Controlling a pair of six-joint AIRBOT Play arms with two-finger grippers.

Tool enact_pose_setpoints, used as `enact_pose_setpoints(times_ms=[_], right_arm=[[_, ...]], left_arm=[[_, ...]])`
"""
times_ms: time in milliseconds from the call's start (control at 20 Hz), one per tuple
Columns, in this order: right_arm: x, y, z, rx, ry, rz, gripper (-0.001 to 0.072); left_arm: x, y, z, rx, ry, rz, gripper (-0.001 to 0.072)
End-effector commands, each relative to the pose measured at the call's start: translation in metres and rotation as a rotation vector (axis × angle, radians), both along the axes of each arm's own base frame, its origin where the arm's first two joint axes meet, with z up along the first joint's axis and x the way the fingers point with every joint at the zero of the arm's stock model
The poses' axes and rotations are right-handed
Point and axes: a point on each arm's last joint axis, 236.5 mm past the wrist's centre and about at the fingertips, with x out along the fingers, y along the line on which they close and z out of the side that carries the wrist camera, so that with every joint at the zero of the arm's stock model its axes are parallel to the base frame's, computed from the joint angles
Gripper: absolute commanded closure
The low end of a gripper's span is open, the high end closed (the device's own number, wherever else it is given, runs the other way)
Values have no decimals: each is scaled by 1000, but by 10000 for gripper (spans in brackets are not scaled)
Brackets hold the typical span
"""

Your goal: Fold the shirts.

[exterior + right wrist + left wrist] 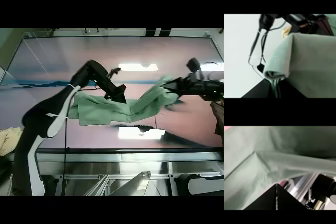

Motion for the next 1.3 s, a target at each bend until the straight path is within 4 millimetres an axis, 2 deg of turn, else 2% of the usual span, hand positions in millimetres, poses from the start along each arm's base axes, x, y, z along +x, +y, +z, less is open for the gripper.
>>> enact_pose_setpoints(times_ms=[0, 150, 300, 400, 550, 600, 650, 700, 750, 850, 900, 950, 1050, 1100, 1150, 1200, 1250], right_arm=[[6, 112, 2, 0, -64, 15, 689], [0, 220, -4, -40, -130, 2, 690], [0, 297, -16, -94, -191, -11, 690], [6, 329, -40, -139, -193, -29, 690], [5, 351, -87, -197, -153, -30, 688], [3, 355, -98, -201, -132, -25, 647], [0, 358, -102, -196, -128, -16, 394], [-3, 357, -100, -187, -135, 0, 267], [-3, 354, -92, -169, -157, 13, 271], [2, 335, -62, -109, -200, 39, 274], [7, 318, -44, -89, -222, 56, 336], [12, 296, -34, -108, -232, 77, 395], [25, 231, -41, -304, -201, 97, 381], [30, 196, -51, -430, -162, 90, 315], [33, 159, -64, -562, -114, 67, 301], [34, 119, -82, -708, -59, 32, 242], [31, 86, -100, -829, -3, -3, 19]], left_arm=[[15, 78, 60, 18, -101, 34, 689], [11, 176, 87, 119, -163, 161, 689], [-17, 252, 101, 154, -192, 328, 688], [-44, 291, 99, 165, -187, 454, 688], [-75, 321, 90, 169, -185, 580, 688], [-76, 328, 91, 164, -211, 632, 687], [-76, 333, 92, 167, -241, 670, 688], [-76, 337, 94, 163, -270, 707, 687], [-77, 340, 96, 167, -289, 718, 687], [-78, 343, 102, 166, -309, 730, 687], [-77, 343, 105, 167, -317, 730, 687], [-77, 343, 107, 166, -323, 728, 687], [-73, 344, 111, 166, -331, 725, 687], [-73, 344, 110, 165, -323, 721, 687], [-72, 344, 107, 164, -309, 718, 687], [-72, 344, 101, 161, -284, 712, 687], [-75, 342, 96, 155, -251, 700, 687]])
